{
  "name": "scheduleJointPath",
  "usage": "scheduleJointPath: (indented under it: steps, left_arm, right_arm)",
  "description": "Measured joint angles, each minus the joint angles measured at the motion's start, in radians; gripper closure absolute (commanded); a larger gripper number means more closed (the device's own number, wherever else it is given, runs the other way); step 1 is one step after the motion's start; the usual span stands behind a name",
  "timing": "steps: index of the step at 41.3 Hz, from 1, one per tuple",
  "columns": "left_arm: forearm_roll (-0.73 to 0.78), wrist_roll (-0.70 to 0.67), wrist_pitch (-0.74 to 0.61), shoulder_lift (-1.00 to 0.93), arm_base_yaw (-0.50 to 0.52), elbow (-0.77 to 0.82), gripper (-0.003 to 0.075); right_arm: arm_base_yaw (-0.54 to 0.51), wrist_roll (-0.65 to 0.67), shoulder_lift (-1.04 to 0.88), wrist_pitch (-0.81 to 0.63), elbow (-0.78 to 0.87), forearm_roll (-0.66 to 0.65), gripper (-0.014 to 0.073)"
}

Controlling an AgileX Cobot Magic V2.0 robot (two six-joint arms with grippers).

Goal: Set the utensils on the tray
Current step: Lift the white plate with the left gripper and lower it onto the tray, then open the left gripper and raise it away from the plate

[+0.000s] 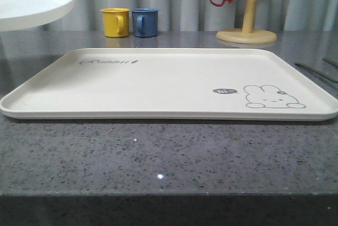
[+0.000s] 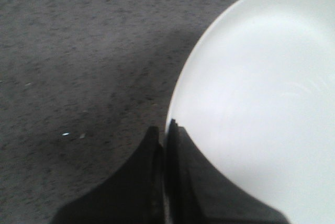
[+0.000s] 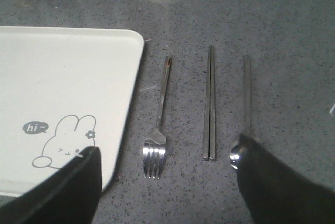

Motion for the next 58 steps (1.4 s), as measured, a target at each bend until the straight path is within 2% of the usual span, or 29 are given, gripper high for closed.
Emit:
scheduleJointPath:
  steps: [15, 24, 27, 32, 36, 43, 50, 58]
  left_arm:
    - [0.001, 0.006, 0.002, 0.106, -0.309, 0.000, 0.0738]
    - [0.006, 0.006, -0.059, 0.200, -0.377, 0.000, 0.0730]
    - [0.008, 0.006, -0.095, 0.221, -0.380, 0.000, 0.0660]
    - [0.012, 0.006, -0.127, 0.229, -0.380, 0.000, 0.0423]
    - [0.012, 0.006, -0.129, 0.229, -0.380, 0.000, 0.0341]
    - [0.024, 0.006, -0.109, 0.216, -0.380, -0.015, 0.0342]
    - [0.070, 0.006, -0.070, 0.097, -0.394, -0.019, 0.0342]
    - [0.195, -0.025, -0.037, -0.093, -0.529, 0.019, 0.0346]
  right_arm:
    - [0.000, 0.000, 0.000, 0.000, 0.000, 0.000, 0.0032]
    - [0.000, 0.000, 0.000, 0.000, 0.000, 0.000, 0.0032]
    - [0.000, 0.000, 0.000, 0.000, 0.000, 0.000, 0.0032]
    - [0.000, 0.000, 0.000, 0.000, 0.000, 0.000, 0.0032]
    - [0.000, 0.000, 0.000, 0.000, 0.000, 0.000, 0.0032]
    - [0.000, 0.000, 0.000, 0.000, 0.000, 0.000, 0.0032]
    - [0.000, 0.000, 0.000, 0.000, 0.000, 0.000, 0.0032]
    - [0.000, 0.000, 0.000, 0.000, 0.000, 0.000, 0.0032]
